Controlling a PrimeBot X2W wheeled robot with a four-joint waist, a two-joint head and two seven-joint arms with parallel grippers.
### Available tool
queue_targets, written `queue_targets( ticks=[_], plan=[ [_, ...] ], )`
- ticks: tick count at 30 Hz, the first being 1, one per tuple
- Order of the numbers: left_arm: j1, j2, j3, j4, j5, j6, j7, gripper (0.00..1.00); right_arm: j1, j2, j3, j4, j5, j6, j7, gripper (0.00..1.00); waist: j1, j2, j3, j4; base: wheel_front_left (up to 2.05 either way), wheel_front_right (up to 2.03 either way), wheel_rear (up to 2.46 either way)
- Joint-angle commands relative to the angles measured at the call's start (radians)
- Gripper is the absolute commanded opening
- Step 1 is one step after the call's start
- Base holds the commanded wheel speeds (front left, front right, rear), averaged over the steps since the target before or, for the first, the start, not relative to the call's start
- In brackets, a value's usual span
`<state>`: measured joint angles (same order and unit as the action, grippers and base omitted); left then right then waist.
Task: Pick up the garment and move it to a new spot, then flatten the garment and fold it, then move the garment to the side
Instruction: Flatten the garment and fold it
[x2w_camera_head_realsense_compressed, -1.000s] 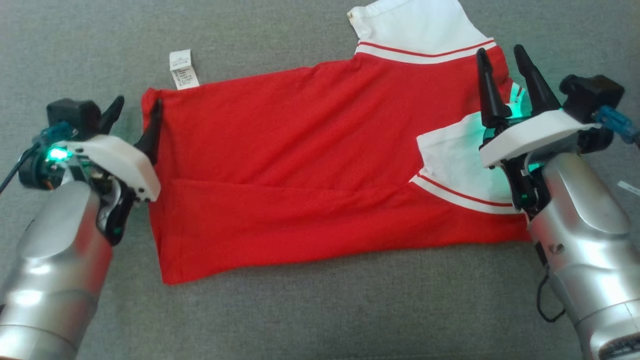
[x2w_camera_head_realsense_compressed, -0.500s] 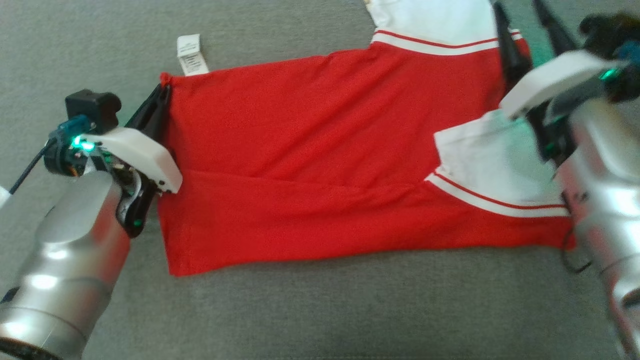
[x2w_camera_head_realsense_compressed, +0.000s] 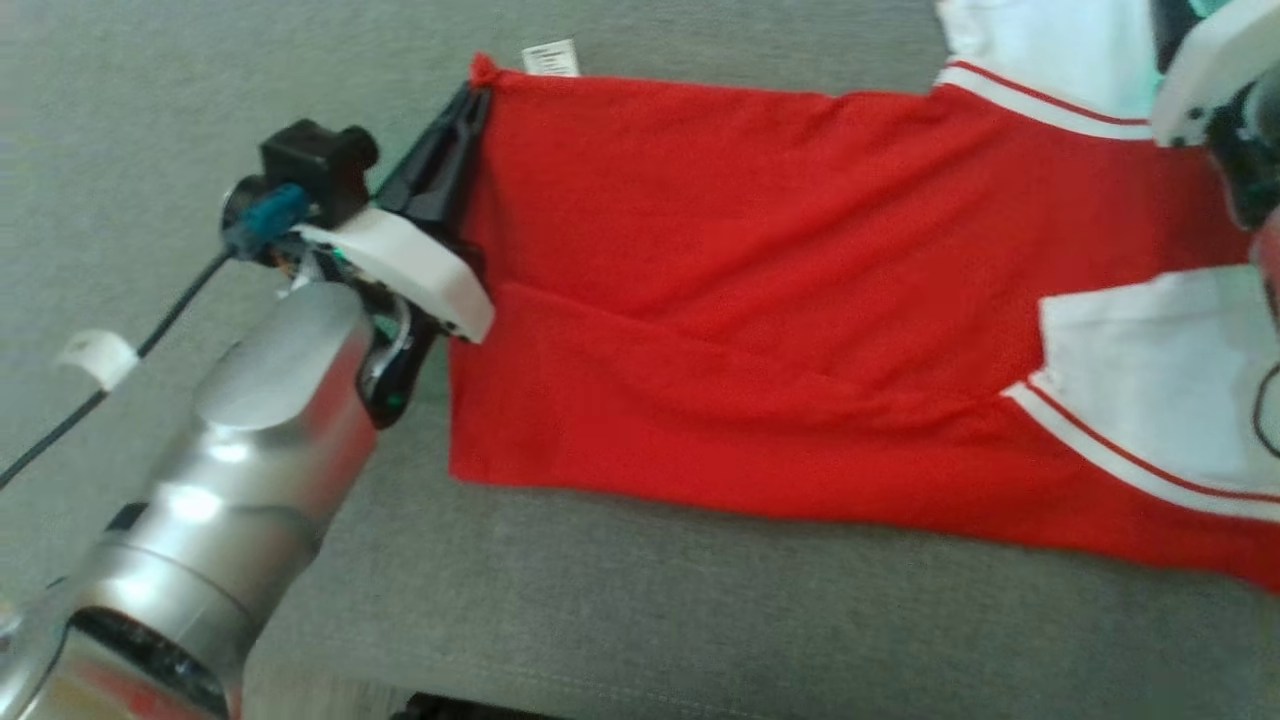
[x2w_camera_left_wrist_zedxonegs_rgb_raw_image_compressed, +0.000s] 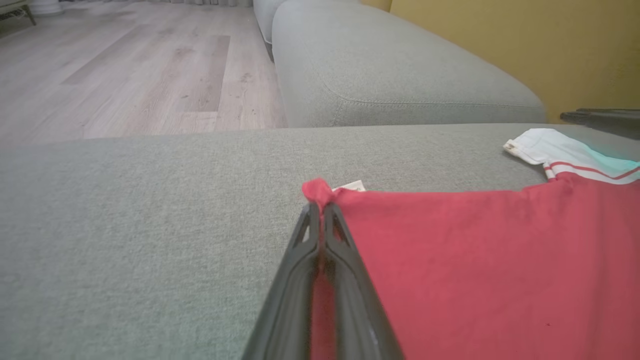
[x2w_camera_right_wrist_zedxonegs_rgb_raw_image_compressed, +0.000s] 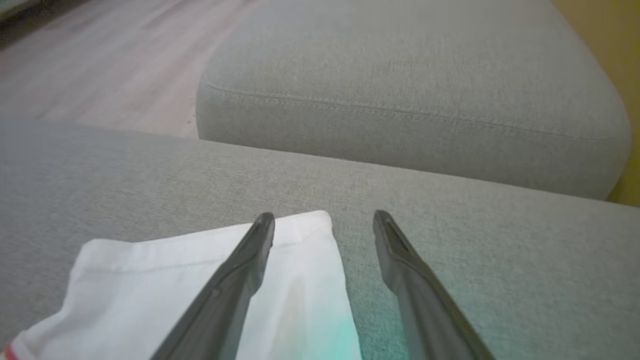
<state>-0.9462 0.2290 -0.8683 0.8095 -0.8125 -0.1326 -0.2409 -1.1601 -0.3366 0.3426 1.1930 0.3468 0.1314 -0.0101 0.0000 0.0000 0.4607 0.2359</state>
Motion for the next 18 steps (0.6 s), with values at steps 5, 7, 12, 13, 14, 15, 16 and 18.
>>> queue_targets(
  ticks=[5, 7, 12, 13, 14, 15, 16, 18],
  plan=[
    [-0.056, 0.000, -0.017, -0.023, -0.020, 0.002, -0.019, 0.00, -0.055, -0.019, -0.029, 0.056, -0.042, -0.001, 0.012, 1.00, 0.0000, 0.0000, 0.026, 0.069, 0.00, 0.00, 0.00],
    [-0.063, -0.007, -0.021, -0.030, -0.023, 0.002, -0.020, 0.00, -0.061, -0.015, -0.047, 0.070, -0.045, -0.001, 0.021, 1.00, 0.0000, 0.0000, 0.033, 0.074, 0.00, 0.00, 0.00],
    [-0.055, -0.004, 0.002, -0.050, -0.014, 0.002, -0.021, 0.00, -0.066, -0.002, -0.085, 0.088, -0.059, -0.001, 0.016, 0.00, 0.0000, 0.0000, 0.043, 0.066, 0.00, 0.00, 0.00],
    [-0.050, -0.003, 0.012, -0.055, -0.015, 0.002, -0.021, 0.00, -0.070, -0.005, -0.092, 0.088, -0.066, -0.001, -0.008, 0.00, 0.0000, 0.0000, 0.042, 0.063, 0.00, 0.00, 0.00],
    [-0.046, -0.001, 0.020, -0.058, -0.012, 0.002, -0.021, 0.00, -0.072, -0.004, -0.096, 0.089, -0.073, -0.001, -0.033, 0.00, 0.0000, 0.0000, 0.040, 0.060, 0.00, 0.00, 0.00],
    [-0.042, 0.002, 0.029, -0.060, -0.006, 0.002, -0.021, 0.00, -0.076, -0.004, -0.106, 0.089, -0.076, -0.001, -0.061, 0.00, 0.0000, 0.0000, 0.039, 0.057, 0.00, 0.00, 0.00],
    [-0.039, 0.005, 0.043, -0.063, 0.001, 0.002, -0.021, 0.00, -0.079, -0.003, -0.116, 0.089, -0.078, -0.001, -0.089, 0.00, 0.0000, 0.0000, 0.037, 0.052, 0.00, 0.00, 0.00],
    [-0.034, 0.007, 0.061, -0.065, 0.010, 0.002, -0.021, 0.00, -0.081, 0.002, -0.125, 0.089, -0.078, -0.001, -0.119, 0.00, 0.0000, 0.0000, 0.034, 0.047, 0.00, 0.00, 0.00]
  ],
)
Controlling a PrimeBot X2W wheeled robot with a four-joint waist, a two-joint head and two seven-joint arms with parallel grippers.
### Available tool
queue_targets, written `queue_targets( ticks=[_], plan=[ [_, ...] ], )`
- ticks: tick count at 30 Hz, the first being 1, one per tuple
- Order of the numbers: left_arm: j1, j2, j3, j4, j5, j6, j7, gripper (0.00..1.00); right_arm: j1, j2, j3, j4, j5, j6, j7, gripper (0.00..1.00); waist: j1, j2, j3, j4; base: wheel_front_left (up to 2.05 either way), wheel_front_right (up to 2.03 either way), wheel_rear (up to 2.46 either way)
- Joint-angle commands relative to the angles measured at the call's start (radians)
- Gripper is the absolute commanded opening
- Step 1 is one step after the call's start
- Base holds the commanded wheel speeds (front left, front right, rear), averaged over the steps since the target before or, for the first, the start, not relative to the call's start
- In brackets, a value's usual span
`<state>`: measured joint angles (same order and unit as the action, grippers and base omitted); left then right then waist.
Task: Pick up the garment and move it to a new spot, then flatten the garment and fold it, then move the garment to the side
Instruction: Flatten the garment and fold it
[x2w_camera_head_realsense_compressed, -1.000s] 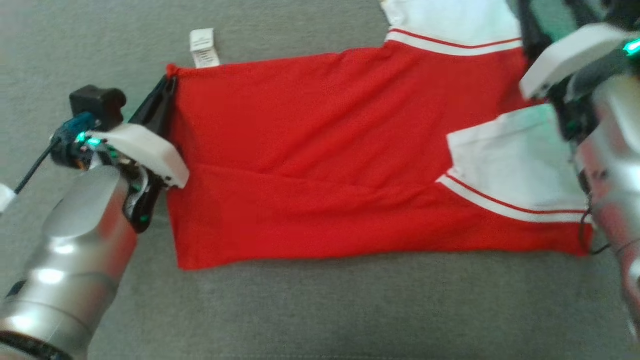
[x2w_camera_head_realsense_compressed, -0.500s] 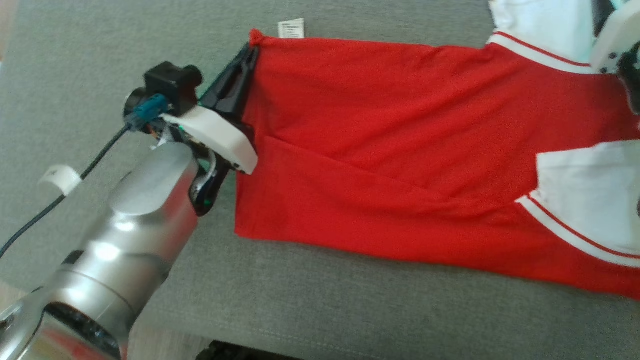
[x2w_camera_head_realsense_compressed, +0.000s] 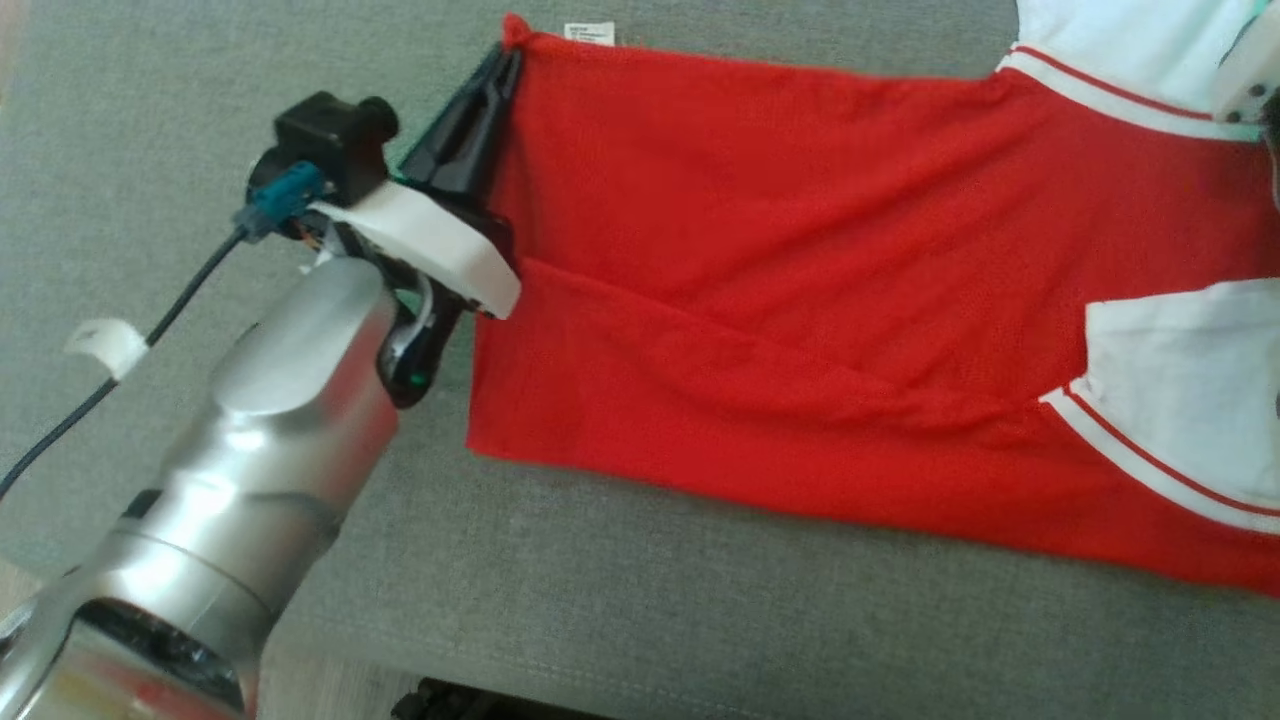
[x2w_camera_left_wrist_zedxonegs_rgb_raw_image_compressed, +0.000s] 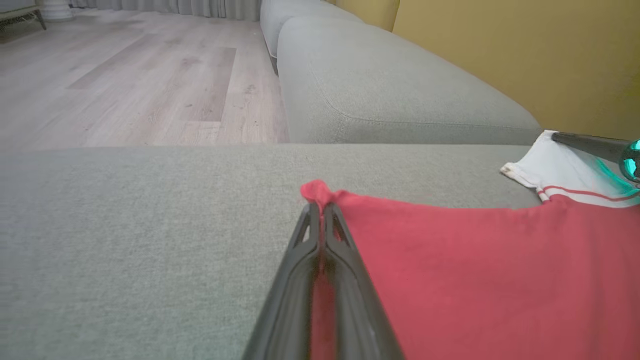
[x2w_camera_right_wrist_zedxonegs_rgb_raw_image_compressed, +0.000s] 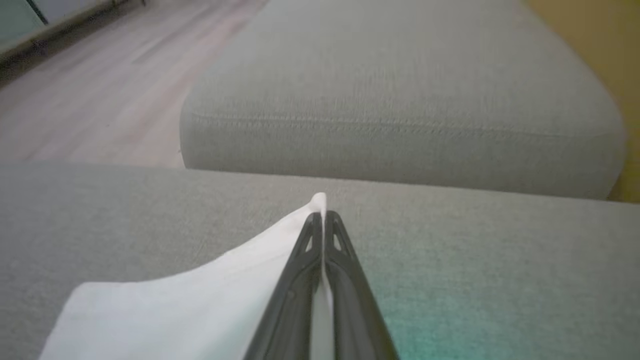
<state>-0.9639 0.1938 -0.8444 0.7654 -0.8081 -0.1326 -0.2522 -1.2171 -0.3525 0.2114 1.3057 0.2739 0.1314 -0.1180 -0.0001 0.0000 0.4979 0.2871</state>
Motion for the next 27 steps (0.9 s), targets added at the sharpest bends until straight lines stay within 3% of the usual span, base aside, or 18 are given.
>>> queue_targets(
  ticks=[1, 6, 11, 19, 27],
  plan=[
    [-0.012, 0.046, 0.057, -0.025, 0.020, 0.002, -0.009, 0.00, -0.026, 0.024, -0.007, -0.026, 0.000, -0.001, -0.046, 0.00, 0.0001, 0.0000, -0.008, -0.010, 0.00, 0.00, 0.00],
    [0.048, 0.056, 0.208, -0.065, 0.125, 0.008, -0.009, 0.00, 0.004, 0.079, -0.028, -0.075, 0.041, -0.001, -0.127, 0.00, 0.0001, 0.0000, -0.041, -0.057, 0.00, 0.00, 0.00],
    [0.160, 0.052, 0.353, -0.110, 0.242, 0.026, -0.009, 0.00, 0.115, 0.114, -0.010, -0.210, 0.133, -0.001, -0.142, 0.00, 0.0001, 0.0000, -0.093, -0.118, 0.00, 0.00, 0.00],
    [0.365, 0.029, 0.556, -0.178, 0.419, 0.056, -0.009, 0.00, 0.458, 0.086, 0.002, -0.546, 0.289, -0.001, -0.143, 0.00, 0.0001, 0.0000, -0.195, -0.200, 0.00, 0.00, 0.00],
    [0.562, -0.034, 0.691, -0.192, 0.524, 0.041, -0.009, 0.00, 0.772, 0.111, -0.035, -0.684, 0.377, -0.001, -0.144, 0.00, 0.0001, 0.0000, -0.284, -0.236, 0.00, 0.00, 0.00]
  ],
)
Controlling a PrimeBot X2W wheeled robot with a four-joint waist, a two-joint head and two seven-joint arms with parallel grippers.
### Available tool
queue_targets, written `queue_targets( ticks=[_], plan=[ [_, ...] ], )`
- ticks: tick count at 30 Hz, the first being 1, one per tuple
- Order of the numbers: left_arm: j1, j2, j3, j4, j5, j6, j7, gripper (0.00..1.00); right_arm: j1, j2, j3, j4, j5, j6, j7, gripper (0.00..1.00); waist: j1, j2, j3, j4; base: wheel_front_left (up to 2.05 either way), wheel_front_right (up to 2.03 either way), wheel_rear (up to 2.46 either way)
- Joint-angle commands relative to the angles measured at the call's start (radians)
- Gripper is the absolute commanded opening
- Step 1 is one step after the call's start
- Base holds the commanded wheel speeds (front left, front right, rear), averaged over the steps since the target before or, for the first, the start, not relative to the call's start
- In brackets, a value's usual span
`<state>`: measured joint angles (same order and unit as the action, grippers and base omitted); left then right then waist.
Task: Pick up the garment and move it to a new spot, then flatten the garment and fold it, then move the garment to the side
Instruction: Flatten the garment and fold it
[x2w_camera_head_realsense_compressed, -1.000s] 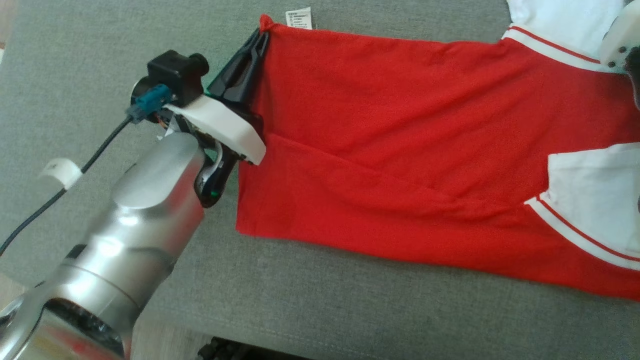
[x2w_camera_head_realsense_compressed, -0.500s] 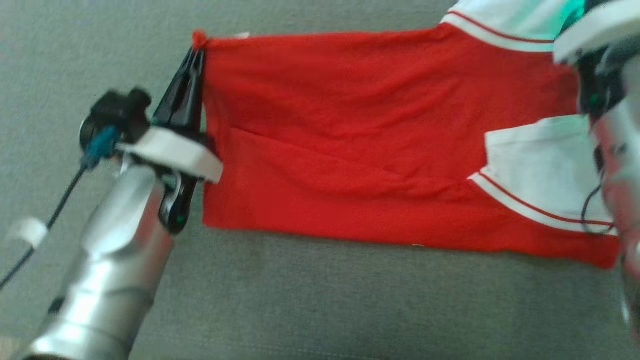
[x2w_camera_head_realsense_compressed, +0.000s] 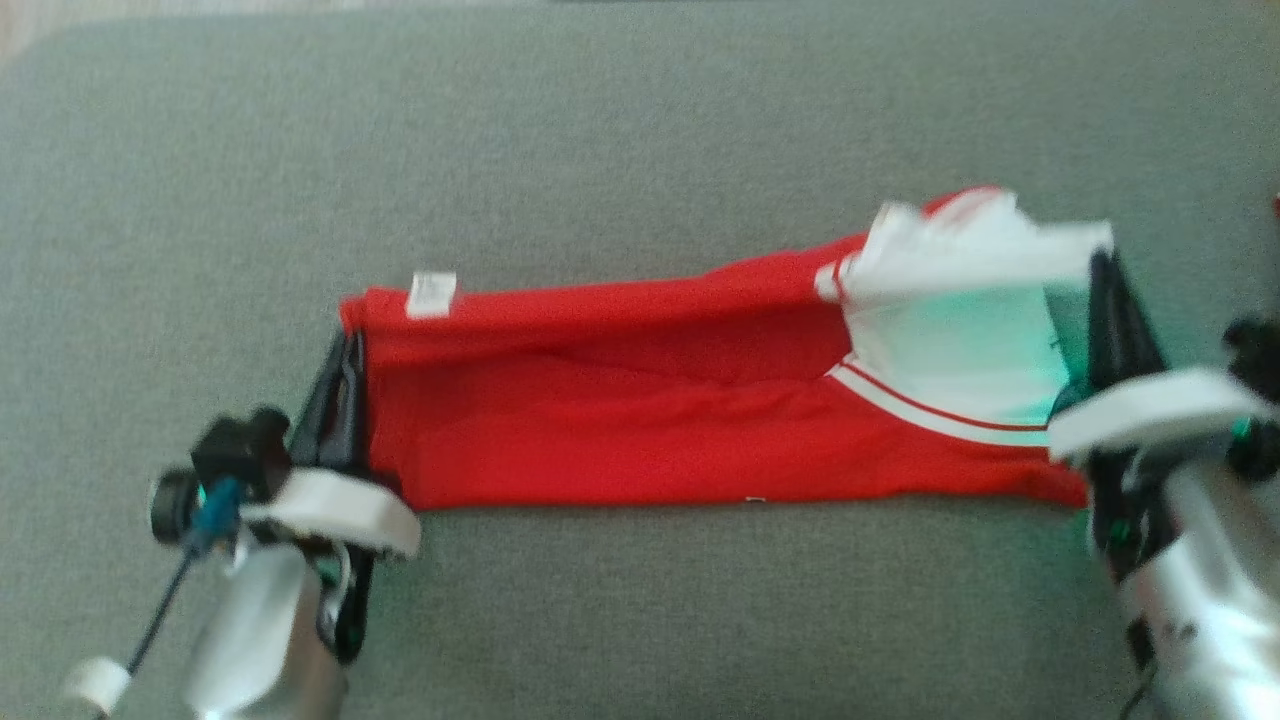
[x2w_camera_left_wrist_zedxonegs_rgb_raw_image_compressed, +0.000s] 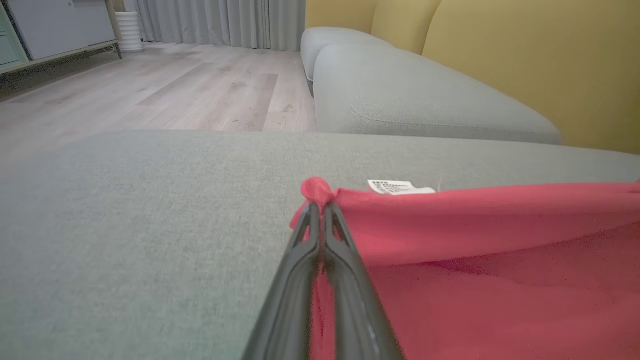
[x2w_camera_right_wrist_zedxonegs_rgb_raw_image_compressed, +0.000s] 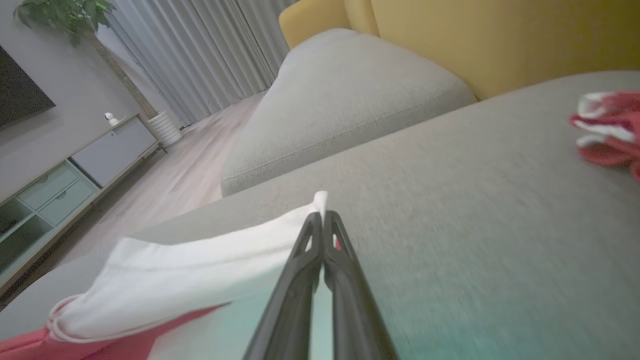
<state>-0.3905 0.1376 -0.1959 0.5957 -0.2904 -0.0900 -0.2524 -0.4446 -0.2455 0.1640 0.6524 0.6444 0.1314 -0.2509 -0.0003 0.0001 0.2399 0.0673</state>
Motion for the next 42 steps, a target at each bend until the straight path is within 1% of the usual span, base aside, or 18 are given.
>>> queue_targets(
  ticks=[1, 2, 3, 4, 6, 8, 11, 17, 18, 20, 22, 24, 28, 33, 37, 42],
  plan=[
    [0.007, 0.015, 0.053, -0.016, 0.017, -0.005, -0.009, 0.00, 0.028, 0.014, 0.015, -0.028, 0.016, -0.001, -0.011, 0.00, 0.0003, -0.0001, -0.036, -0.018, 0.00, 0.00, 0.00],
    [0.024, 0.007, 0.064, -0.008, 0.025, -0.006, -0.009, 0.00, 0.053, 0.023, 0.019, -0.019, 0.026, -0.001, -0.011, 0.19, 0.0003, -0.0001, -0.046, -0.019, 0.00, 0.00, 0.00],
    [0.039, -0.001, 0.077, 0.000, 0.031, -0.007, -0.009, 0.45, 0.071, 0.030, 0.024, -0.008, 0.033, -0.001, -0.009, 0.56, 0.0003, -0.0001, -0.057, -0.021, 0.00, 0.00, 0.00],
    [0.052, -0.008, 0.090, 0.001, 0.038, -0.007, -0.009, 1.00, 0.083, 0.035, 0.027, -0.002, 0.039, -0.001, -0.009, 1.00, 0.0003, -0.0001, -0.065, -0.022, 0.00, 0.00, 0.00],
    [0.079, -0.018, 0.109, -0.001, 0.062, -0.006, -0.009, 1.00, 0.095, 0.038, 0.029, 0.007, 0.034, -0.001, -0.010, 1.00, 0.0003, -0.0001, -0.081, -0.024, 0.00, 0.00, 0.00],
    [0.103, -0.025, 0.121, 0.000, 0.091, -0.001, -0.009, 1.00, 0.096, 0.042, 0.009, 0.002, 0.014, -0.001, -0.010, 1.00, 0.0003, -0.0001, -0.095, -0.027, 0.00, 0.00, 0.00],
    [0.132, -0.036, 0.137, -0.020, 0.128, 0.013, -0.009, 1.00, 0.105, 0.059, -0.039, -0.020, -0.069, -0.001, -0.010, 1.00, 0.0003, -0.0001, -0.115, -0.025, 0.00, 0.00, 0.00],
    [0.198, -0.057, 0.161, -0.115, 0.187, 0.034, -0.009, 1.00, 0.145, 0.121, -0.113, -0.087, -0.315, -0.001, -0.011, 1.00, 0.0003, -0.0001, -0.160, -0.015, 0.00, 0.00, 0.00],
    [0.198, -0.057, 0.161, -0.115, 0.187, 0.034, -0.009, 1.00, 0.145, 0.121, -0.113, -0.087, -0.315, -0.001, -0.011, 1.00, 0.0003, -0.0001, -0.160, -0.015, 0.00, 0.00, 0.00],
    [0.223, -0.063, 0.164, -0.147, 0.203, 0.042, -0.009, 1.00, 0.164, 0.139, -0.126, -0.101, -0.382, -0.001, -0.011, 1.00, 0.0003, -0.0001, -0.178, -0.010, 0.00, 0.00, 0.00],
    [0.250, -0.069, 0.165, -0.176, 0.214, 0.050, -0.009, 1.00, 0.186, 0.157, -0.141, -0.105, -0.420, -0.001, -0.011, 1.00, 0.0003, -0.0001, -0.195, -0.005, 0.00, 0.00, 0.00],
    [0.278, -0.073, 0.152, -0.195, 0.227, 0.046, -0.009, 1.00, 0.204, 0.170, -0.146, -0.103, -0.448, -0.001, -0.011, 1.00, 0.0003, -0.0001, -0.210, -0.002, 0.00, 0.00, 0.00],
    [0.324, -0.080, 0.147, -0.218, 0.226, 0.052, -0.009, 1.00, 0.230, 0.185, -0.151, -0.094, -0.468, -0.001, -0.011, 1.00, 0.0003, -0.0001, -0.221, -0.002, 0.00, 0.00, 0.00],
    [0.344, -0.085, 0.136, -0.232, 0.216, 0.052, -0.009, 1.00, 0.224, 0.191, -0.155, -0.077, -0.476, -0.001, -0.011, 1.00, 0.0003, -0.0001, -0.206, -0.003, 0.00, 0.00, 0.00],
    [0.325, -0.086, 0.120, -0.232, 0.209, 0.050, -0.009, 1.00, 0.168, 0.190, -0.164, -0.027, -0.496, -0.001, -0.011, 1.00, 0.0003, -0.0001, -0.164, 0.008, 0.00, 0.00, 0.00],
    [0.278, -0.087, 0.082, -0.222, 0.171, 0.047, -0.009, 1.00, 0.044, 0.175, -0.175, 0.107, -0.534, -0.001, -0.007, 1.00, 0.0003, -0.0001, -0.095, 0.033, 0.00, 0.00, 0.00]
  ],
)
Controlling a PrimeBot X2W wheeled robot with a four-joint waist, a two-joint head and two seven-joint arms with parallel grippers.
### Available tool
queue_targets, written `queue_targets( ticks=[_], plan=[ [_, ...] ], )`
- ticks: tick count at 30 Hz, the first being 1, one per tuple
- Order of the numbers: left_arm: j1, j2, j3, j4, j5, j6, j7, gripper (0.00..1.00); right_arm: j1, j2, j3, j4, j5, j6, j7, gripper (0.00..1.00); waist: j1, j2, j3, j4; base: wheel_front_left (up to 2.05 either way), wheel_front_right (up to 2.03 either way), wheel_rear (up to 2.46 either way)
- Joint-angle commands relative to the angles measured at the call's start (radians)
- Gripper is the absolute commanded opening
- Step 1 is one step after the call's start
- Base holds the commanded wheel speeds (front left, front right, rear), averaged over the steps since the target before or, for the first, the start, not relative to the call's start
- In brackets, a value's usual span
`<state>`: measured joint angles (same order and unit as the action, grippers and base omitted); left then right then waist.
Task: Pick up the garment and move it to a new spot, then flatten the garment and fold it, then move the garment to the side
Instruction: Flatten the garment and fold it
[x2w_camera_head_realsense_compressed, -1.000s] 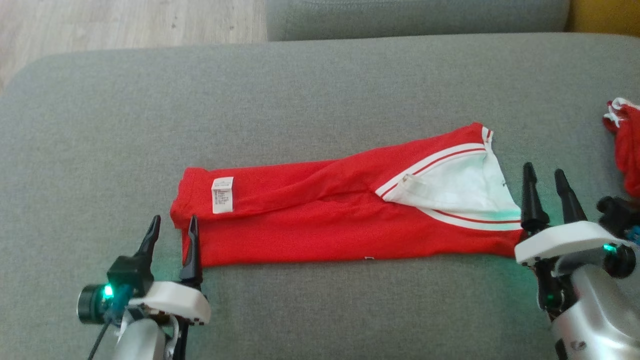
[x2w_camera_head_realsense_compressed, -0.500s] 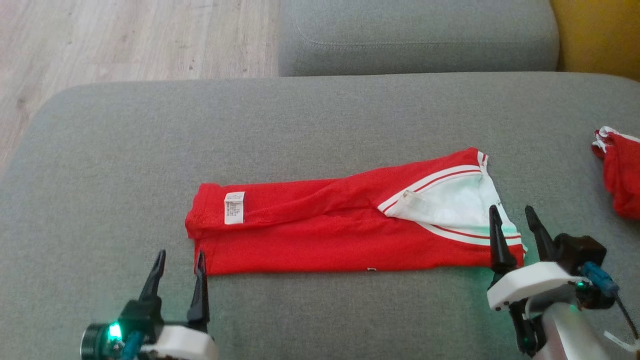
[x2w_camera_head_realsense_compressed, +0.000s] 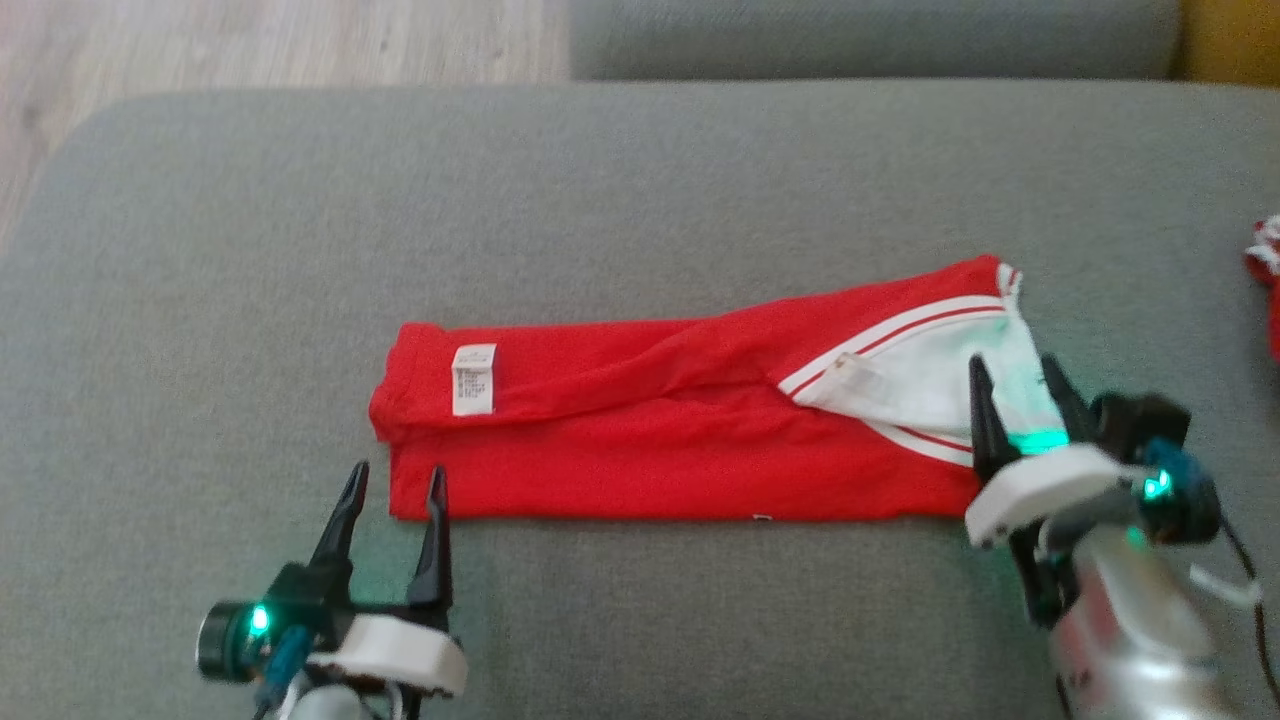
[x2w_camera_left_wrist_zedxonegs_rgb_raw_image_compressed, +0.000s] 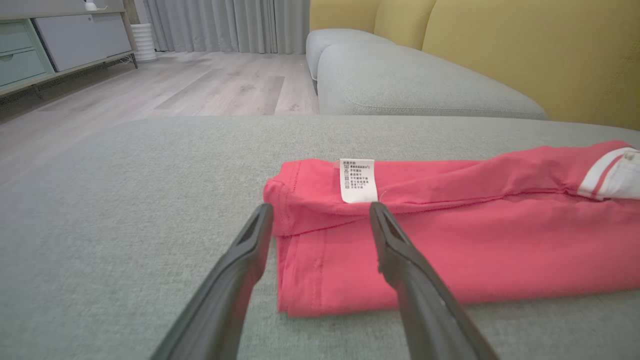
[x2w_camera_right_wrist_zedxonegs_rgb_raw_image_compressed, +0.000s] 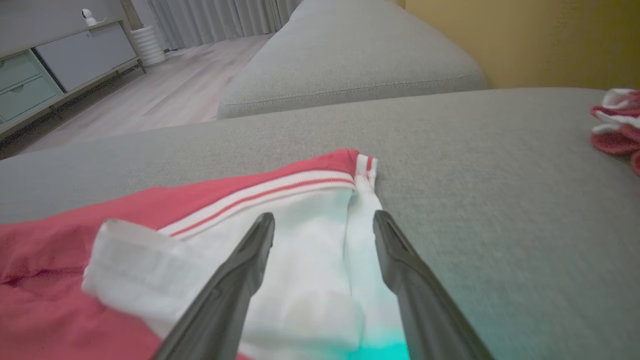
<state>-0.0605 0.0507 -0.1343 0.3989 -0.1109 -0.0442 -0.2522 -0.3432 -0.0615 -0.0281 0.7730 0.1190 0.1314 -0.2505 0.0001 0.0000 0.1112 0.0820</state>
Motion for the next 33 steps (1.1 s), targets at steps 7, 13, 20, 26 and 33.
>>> queue_targets(
  ticks=[7, 13, 20, 26, 33],
  plan=[
    [-0.090, 0.000, -0.019, -0.002, -0.035, 0.005, -0.010, 1.00, -0.165, -0.038, -0.099, 0.211, -0.084, -0.001, 0.036, 1.00, -0.0001, 0.0000, 0.090, 0.050, 0.00, 0.00, 0.00],
    [-0.087, 0.000, -0.016, 0.007, -0.041, 0.007, -0.010, 1.00, -0.174, -0.011, -0.096, 0.353, -0.052, -0.001, 0.074, 0.85, -0.0001, 0.0000, 0.090, 0.049, 0.00, 0.00, 0.00],
    [-0.076, 0.000, -0.017, 0.012, -0.045, 0.002, -0.010, 1.00, -0.161, -0.039, -0.020, 0.359, 0.061, -0.001, 0.016, 0.00, -0.0001, 0.0000, 0.061, 0.019, 0.00, 0.00, 0.00],
    [-0.067, 0.000, -0.028, 0.015, -0.049, 0.000, -0.010, 1.00, -0.163, -0.131, -0.067, 0.212, 0.101, -0.001, -0.010, 0.00, -0.0001, 0.0000, 0.030, 0.002, 0.00, 0.00, 0.00],
    [-0.046, 0.000, -0.055, 0.021, -0.061, -0.004, -0.010, 1.00, -0.095, -0.084, 0.026, -0.054, 0.164, -0.001, -0.011, 0.00, -0.0001, 0.0000, 0.003, 0.014, 0.00, 0.00, 0.00]
  ],
)
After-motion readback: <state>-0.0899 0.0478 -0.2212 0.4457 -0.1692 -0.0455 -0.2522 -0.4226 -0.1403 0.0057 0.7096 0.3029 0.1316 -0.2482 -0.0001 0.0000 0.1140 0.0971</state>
